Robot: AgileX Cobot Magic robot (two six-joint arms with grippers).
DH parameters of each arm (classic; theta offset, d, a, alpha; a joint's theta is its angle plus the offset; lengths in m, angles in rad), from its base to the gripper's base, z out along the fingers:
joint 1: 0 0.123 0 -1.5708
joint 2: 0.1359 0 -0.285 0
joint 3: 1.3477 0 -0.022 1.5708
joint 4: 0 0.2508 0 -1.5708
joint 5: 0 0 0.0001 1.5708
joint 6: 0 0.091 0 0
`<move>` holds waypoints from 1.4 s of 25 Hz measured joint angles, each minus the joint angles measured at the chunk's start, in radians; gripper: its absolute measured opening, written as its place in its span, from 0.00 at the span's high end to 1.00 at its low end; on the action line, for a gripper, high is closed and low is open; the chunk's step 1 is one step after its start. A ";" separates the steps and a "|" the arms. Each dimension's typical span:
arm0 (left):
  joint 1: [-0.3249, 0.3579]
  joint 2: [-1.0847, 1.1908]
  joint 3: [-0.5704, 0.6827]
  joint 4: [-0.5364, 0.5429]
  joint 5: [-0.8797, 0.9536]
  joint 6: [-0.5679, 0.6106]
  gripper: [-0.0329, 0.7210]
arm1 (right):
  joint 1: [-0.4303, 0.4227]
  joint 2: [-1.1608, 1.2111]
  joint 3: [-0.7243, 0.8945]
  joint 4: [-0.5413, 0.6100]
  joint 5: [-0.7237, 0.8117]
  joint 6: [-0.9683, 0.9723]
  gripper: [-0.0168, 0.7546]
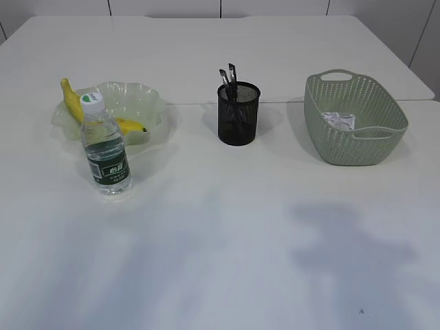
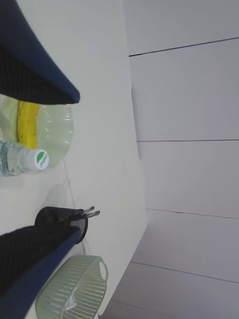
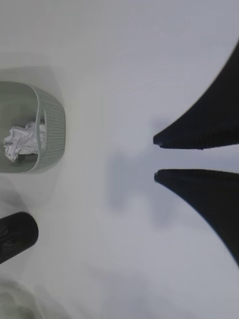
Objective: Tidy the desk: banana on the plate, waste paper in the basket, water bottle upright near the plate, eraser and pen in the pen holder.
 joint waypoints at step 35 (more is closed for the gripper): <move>0.000 -0.090 0.158 0.000 -0.122 0.000 0.29 | 0.000 -0.866 0.340 -0.070 0.304 -0.051 0.83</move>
